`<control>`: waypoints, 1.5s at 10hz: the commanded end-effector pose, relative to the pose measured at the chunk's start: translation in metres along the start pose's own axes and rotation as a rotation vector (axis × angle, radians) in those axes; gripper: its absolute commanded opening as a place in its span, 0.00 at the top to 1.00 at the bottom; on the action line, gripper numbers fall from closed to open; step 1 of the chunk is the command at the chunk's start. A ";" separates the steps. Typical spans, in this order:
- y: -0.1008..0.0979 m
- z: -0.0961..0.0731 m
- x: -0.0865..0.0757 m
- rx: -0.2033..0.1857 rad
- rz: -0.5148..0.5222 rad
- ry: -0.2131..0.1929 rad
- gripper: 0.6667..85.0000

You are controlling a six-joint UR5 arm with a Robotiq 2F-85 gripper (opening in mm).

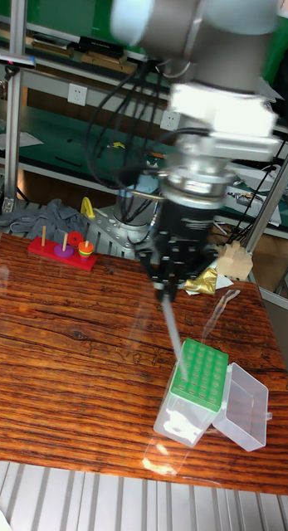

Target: Insert a large pipette tip into the holder for large pipette tips

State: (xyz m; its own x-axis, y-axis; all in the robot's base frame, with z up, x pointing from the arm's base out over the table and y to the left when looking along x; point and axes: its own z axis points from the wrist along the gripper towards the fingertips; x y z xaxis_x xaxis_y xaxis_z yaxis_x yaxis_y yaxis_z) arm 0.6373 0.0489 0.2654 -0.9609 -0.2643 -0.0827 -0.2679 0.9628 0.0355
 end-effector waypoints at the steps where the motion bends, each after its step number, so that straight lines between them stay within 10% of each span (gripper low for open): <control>1: 0.038 -0.010 -0.021 -0.008 0.019 0.030 1.00; 5: 0.049 0.003 -0.002 -0.005 0.044 0.048 1.00; 12: 0.043 0.002 0.046 0.072 0.027 0.297 1.00; 15: 0.053 -0.004 0.074 0.041 0.054 0.407 1.00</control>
State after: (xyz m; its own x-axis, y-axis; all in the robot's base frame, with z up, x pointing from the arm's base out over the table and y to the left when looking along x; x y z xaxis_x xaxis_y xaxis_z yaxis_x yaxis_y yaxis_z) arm 0.5767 0.0769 0.2604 -0.9482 -0.2204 0.2289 -0.2337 0.9718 -0.0323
